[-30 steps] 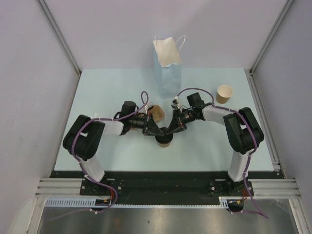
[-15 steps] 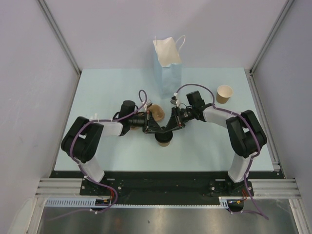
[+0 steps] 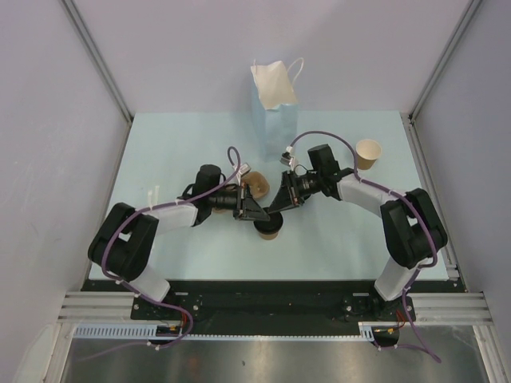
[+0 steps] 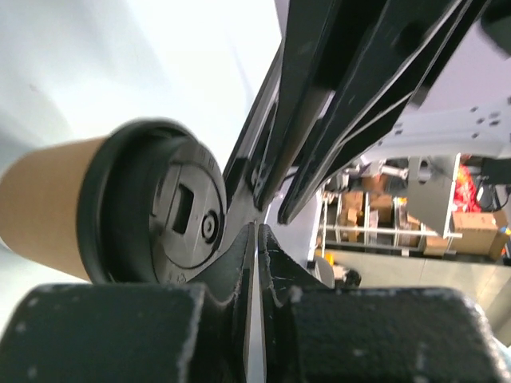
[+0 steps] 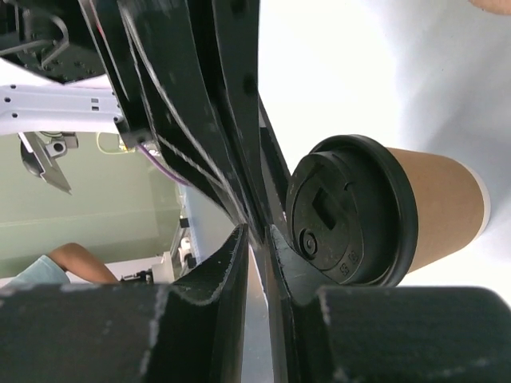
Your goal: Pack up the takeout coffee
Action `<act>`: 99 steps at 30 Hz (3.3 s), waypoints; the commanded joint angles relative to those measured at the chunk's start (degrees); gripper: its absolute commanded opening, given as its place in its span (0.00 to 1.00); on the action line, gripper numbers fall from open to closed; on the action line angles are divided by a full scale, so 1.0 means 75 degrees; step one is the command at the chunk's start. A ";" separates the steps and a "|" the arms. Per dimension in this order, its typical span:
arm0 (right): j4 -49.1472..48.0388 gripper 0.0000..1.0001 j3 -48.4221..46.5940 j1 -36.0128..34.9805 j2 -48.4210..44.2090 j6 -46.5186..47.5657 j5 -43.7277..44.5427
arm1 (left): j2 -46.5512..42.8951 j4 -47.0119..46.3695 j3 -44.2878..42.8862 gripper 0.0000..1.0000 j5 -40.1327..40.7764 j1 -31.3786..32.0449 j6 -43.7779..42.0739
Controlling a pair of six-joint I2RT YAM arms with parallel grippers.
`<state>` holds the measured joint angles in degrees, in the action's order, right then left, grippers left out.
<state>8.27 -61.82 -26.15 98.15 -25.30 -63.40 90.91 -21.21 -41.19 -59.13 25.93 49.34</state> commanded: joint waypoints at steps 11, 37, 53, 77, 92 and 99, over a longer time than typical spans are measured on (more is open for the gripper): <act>-0.0681 0.18 -0.0019 -0.0064 0.0940 -0.0248 0.0179 | 0.0358 0.0425 0.0019 0.08 0.0127 0.0245 -0.0766; 0.0081 0.17 -0.0007 0.0112 0.1363 0.0514 0.0496 | -0.0247 0.0742 -0.0063 0.03 -0.0142 0.0290 -0.1704; 0.0209 0.16 -0.0019 0.0112 0.1480 0.0666 0.0542 | 0.0251 0.1325 -0.0168 0.02 0.0863 0.0878 -0.1690; 0.0186 0.16 -0.0007 0.0171 0.1527 0.0678 0.0519 | -0.0099 0.0801 -0.0486 0.01 0.0302 0.0726 -0.1540; 0.0397 0.16 -0.0007 0.0229 0.1445 0.0924 0.0566 | 0.0327 0.1047 -0.0600 0.01 0.0221 0.0362 -0.1915; 0.0198 0.16 -0.0007 0.0217 0.1433 0.0737 0.0543 | -0.0858 0.0919 -0.1410 0.01 -0.0061 0.0515 -0.1447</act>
<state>7.42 -62.83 -24.77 107.04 -22.92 -67.83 91.85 -12.91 -47.05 -60.01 29.45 38.54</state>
